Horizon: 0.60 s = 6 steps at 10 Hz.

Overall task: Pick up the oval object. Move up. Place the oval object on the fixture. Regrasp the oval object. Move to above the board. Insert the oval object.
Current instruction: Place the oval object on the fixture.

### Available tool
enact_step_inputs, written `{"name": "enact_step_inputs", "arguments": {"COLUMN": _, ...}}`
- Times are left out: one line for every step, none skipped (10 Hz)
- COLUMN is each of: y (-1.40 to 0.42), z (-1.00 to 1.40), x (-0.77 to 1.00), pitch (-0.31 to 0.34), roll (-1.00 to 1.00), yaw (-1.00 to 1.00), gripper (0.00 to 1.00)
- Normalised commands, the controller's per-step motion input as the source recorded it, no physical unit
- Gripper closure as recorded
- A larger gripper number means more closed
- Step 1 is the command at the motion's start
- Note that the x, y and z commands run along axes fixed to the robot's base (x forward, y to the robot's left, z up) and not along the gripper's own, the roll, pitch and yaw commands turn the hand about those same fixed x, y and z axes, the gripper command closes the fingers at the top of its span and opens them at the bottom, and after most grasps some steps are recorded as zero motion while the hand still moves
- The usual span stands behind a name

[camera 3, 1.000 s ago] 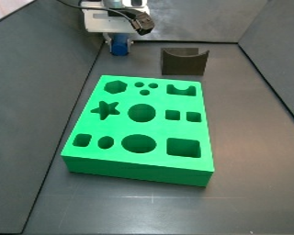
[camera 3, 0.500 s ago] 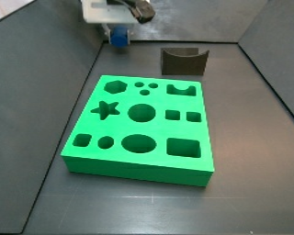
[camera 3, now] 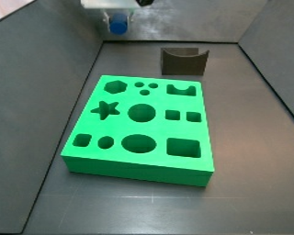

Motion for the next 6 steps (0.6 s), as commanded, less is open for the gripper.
{"name": "enact_step_inputs", "arguments": {"y": 0.00, "z": 1.00, "x": -0.01, "pitch": 0.023, "roll": 0.00, "yaw": -0.01, "gripper": 1.00}}
{"name": "enact_step_inputs", "arguments": {"y": 0.00, "z": 1.00, "x": -0.01, "pitch": 0.032, "roll": 0.00, "yaw": -0.01, "gripper": 1.00}}
{"name": "enact_step_inputs", "arguments": {"y": 0.00, "z": 1.00, "x": -0.02, "pitch": 0.034, "roll": 0.00, "yaw": -0.01, "gripper": 1.00}}
{"name": "enact_step_inputs", "arguments": {"y": 0.00, "z": 1.00, "x": -0.02, "pitch": 0.040, "roll": 0.00, "yaw": -0.01, "gripper": 1.00}}
{"name": "enact_step_inputs", "arguments": {"y": 0.00, "z": 0.93, "x": -0.02, "pitch": 0.045, "roll": 0.01, "yaw": -0.01, "gripper": 1.00}}
{"name": "enact_step_inputs", "arguments": {"y": 0.01, "z": 0.71, "x": -0.02, "pitch": 0.055, "roll": 0.01, "yaw": -0.02, "gripper": 1.00}}
